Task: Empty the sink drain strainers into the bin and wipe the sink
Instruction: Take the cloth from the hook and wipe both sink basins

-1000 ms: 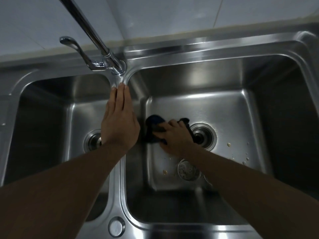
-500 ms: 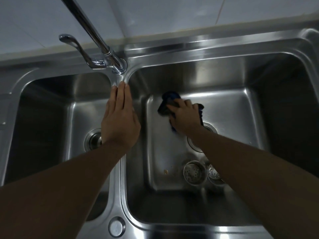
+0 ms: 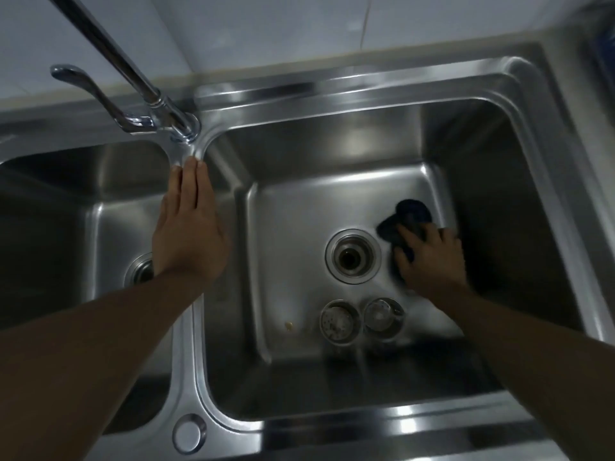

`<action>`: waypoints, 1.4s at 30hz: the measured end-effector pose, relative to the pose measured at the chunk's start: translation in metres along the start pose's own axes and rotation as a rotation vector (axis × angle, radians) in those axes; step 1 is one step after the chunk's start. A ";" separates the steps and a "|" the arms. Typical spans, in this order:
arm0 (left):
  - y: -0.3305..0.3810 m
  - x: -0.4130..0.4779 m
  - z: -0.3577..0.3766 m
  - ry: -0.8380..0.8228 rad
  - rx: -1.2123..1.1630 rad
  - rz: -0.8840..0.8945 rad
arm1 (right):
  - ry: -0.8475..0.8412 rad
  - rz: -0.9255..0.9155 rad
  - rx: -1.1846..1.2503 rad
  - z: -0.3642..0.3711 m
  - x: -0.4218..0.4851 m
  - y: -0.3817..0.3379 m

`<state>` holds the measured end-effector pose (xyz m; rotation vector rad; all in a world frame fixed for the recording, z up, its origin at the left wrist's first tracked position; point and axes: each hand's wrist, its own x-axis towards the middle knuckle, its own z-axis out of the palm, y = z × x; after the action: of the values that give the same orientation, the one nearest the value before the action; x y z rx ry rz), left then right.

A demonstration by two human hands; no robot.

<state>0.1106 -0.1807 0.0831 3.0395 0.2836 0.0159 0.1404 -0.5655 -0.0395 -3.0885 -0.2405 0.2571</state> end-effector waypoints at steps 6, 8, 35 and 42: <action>-0.002 0.000 0.001 0.018 -0.008 0.019 | -0.084 -0.257 -0.070 -0.006 -0.011 0.020; -0.003 0.001 0.003 0.026 0.001 0.026 | -0.072 0.006 -0.042 -0.008 -0.013 0.010; 0.000 0.000 -0.001 0.006 -0.024 0.029 | -0.136 -0.456 -0.009 -0.046 -0.039 0.017; 0.002 -0.001 -0.005 0.005 -0.026 0.021 | -0.437 -0.558 0.399 -0.044 -0.022 -0.075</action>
<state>0.1103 -0.1824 0.0881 3.0171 0.2502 0.0288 0.1146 -0.4958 0.0112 -2.4161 -0.9100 0.8257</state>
